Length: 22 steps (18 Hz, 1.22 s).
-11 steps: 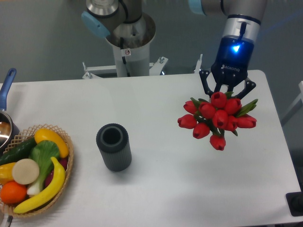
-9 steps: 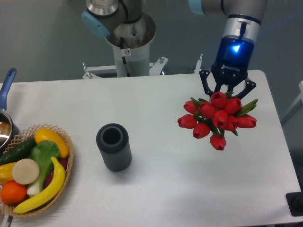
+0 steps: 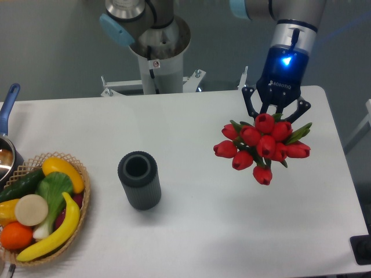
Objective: Insert the flowers into the vase
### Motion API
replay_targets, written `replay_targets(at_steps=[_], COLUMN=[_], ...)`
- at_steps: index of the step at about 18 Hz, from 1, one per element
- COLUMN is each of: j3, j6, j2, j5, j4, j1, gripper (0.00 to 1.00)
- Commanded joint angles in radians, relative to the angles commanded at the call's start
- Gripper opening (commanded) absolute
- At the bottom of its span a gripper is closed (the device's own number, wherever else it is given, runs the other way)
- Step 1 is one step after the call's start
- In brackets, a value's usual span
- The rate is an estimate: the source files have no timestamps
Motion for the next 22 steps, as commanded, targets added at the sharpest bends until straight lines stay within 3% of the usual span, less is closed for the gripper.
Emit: replay_targets(at_steps=[4, 8, 12, 16, 22], j3=[0.002, -0.003, -0.031, -0.049, -0.051], j6=[0.002, 0.026, 0.17, 0.175, 0.169], j2=[-0.009, -0.029, -0.067, -0.06, -0.045], j5=[-0.04, -0.175, -0.349, -0.435, -0.584], j4=[0.014, 0.034, 0.034, 0.034, 0.034], j1=[-0.011, -0.044, -0.09, -0.162, -0.205], gripper=[0.22, 0.22, 0.22, 0.22, 0.21])
